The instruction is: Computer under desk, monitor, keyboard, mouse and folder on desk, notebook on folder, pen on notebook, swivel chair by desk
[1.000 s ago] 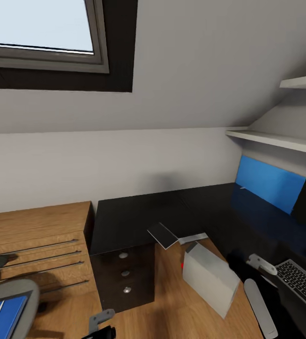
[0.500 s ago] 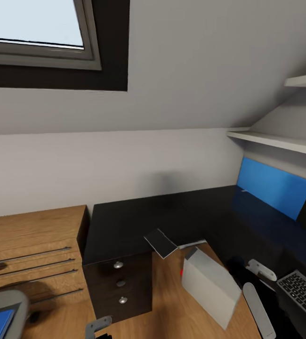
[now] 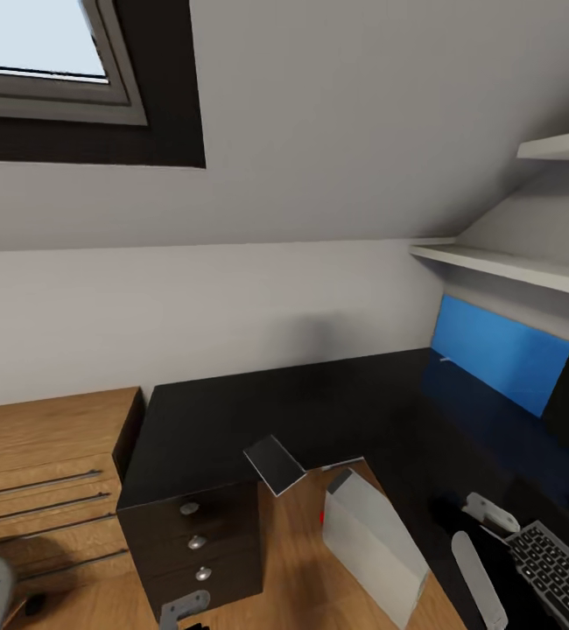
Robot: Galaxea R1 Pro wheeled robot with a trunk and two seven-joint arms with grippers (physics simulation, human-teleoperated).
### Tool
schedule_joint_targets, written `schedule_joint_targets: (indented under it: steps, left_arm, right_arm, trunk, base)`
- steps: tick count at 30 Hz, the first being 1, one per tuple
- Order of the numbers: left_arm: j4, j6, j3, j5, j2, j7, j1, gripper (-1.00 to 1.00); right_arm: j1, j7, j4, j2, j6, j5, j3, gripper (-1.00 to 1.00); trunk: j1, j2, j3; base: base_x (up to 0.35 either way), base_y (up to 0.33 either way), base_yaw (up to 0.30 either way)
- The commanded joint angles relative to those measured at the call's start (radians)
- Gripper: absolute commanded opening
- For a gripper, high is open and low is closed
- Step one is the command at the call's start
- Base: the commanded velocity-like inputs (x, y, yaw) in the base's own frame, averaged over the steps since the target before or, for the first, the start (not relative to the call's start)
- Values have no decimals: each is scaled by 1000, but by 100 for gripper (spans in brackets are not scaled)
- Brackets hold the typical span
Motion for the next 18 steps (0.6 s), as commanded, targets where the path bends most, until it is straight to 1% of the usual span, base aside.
schedule_joint_targets:
  steps: [1,3,4,5,6,7,8,9,11,13,15,16,17,18]
  left_arm:
    - [-2,4,-10,2,0,7,-1,100]
    - [-2,5,-18,2,-1,7,-1,100]
    - [-2,5,-25,2,-1,7,-1,100]
    - [-1,5,-29,2,-1,7,-1,100]
    - [-1,5,-35,3,-1,7,-1,100]
    - [-1,5,-39,3,-2,7,-1,100]
    - [-1,5,-46,3,-2,7,-1,100]
    - [0,5,-46,3,-2,7,-1,100]
    - [4,5,-47,3,-6,7,-1,100]
    - [8,5,-48,3,-12,7,-1,100]
    - [20,4,-50,2,-18,7,-1,100]
    - [27,4,-53,2,-23,7,-1,100]
    - [30,3,-54,1,-26,7,-1,100]
    - [31,3,-54,1,-28,7,-1,100]
  right_arm:
    - [-33,-12,61,-8,-12,6,0,-100]
    - [-66,-14,123,-13,-26,22,0,-100]
    - [-92,-17,175,-16,-41,40,0,-100]
    - [-105,-18,202,-17,-50,51,0,-100]
    - [-130,-23,251,-19,-66,75,0,-100]
    - [-150,-30,293,-19,-82,103,0,-100]
    - [-181,-72,362,-16,-124,187,2,-100]
    - [-185,-90,371,-16,-131,205,3,-100]
    - [-191,-127,388,-15,-140,231,6,-100]
    - [-199,-139,404,-16,-143,237,6,-100]
    - [-231,-146,468,-19,-152,242,7,-100]
    - [-272,-149,546,-21,-180,247,8,-100]
    - [-302,-150,601,-22,-209,254,8,-100]
    - [-316,-150,628,-22,-224,259,8,-100]
  trunk:
    - [0,-2,-2]
    - [0,-2,-2]
    - [0,-2,-2]
    - [0,-2,-2]
    - [0,-2,-2]
    - [0,-2,-2]
    - [0,-2,-2]
    - [0,-2,-2]
    - [0,-2,-2]
    - [0,-2,-2]
    - [0,-2,-2]
    - [0,-2,-2]
    - [0,-2,-2]
    - [0,-2,-2]
  base:
    - [22,-56,0]
    - [13,-32,0]
    - [7,-18,0]
    - [6,-15,0]
    - [4,-9,0]
    - [2,-6,0]
    - [1,-2,0]
    - [0,-1,0]
    - [0,0,0]
    - [0,0,0]
    - [0,0,0]
    - [0,0,0]
    - [19,0,0]
    - [42,0,0]
